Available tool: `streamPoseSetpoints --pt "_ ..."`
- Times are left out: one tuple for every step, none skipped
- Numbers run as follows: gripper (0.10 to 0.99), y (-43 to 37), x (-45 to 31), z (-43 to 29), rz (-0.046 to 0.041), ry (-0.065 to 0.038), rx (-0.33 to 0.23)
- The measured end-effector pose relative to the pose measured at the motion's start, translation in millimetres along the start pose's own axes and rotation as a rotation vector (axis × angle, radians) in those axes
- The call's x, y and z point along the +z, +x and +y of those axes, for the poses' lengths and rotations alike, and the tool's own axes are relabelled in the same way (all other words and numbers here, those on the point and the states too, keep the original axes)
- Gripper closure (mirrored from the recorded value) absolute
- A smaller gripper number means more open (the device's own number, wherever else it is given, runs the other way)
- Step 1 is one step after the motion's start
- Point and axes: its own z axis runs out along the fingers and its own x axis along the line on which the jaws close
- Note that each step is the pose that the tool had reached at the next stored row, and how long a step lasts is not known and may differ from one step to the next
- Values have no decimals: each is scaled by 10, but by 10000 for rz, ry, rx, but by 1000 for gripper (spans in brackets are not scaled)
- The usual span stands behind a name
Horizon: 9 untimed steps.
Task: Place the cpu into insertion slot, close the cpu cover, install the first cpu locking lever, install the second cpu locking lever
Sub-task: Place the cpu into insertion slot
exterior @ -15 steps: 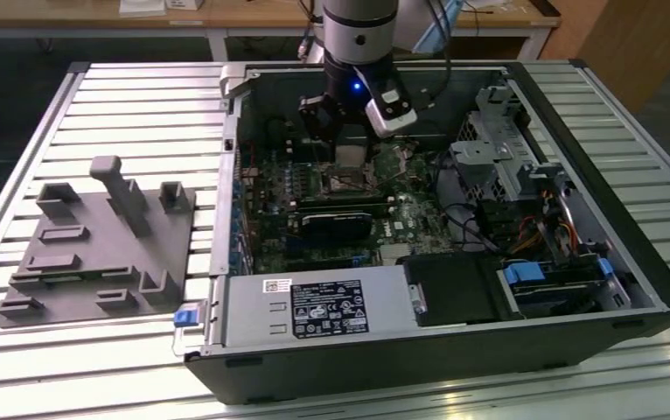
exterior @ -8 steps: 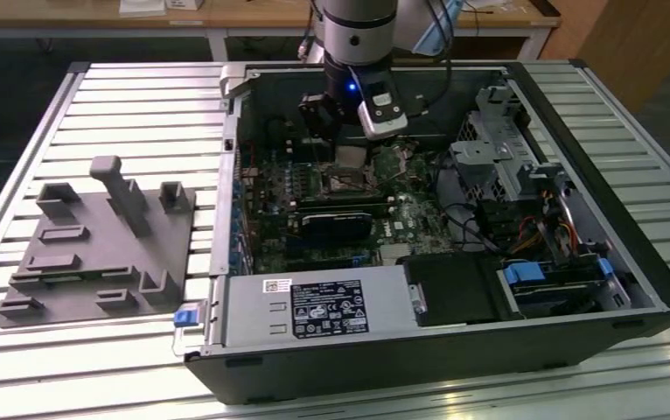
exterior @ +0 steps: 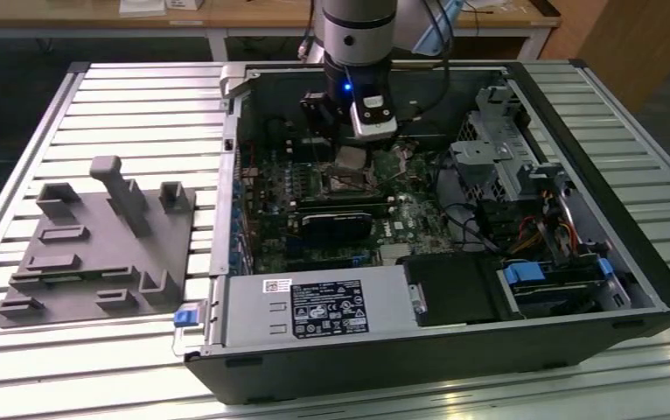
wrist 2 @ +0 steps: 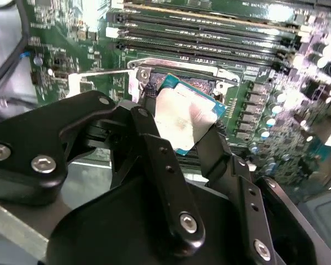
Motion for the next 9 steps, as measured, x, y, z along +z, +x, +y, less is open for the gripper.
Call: streamPoseSetpoints --pt "549 0 1 0 -11 6 180" --pt "549 0 2 0 -22 12 360" --pt "549 0 3 0 -34 19 539" --pt "549 0 5 0 -46 26 735" --pt "549 0 6 0 -56 32 898" --pt "549 0 7 0 -68 40 1094" --pt "549 0 8 0 -79 47 1272" --pt "549 0 9 0 -91 54 1453" --pt "549 0 10 -1 -102 60 1631"
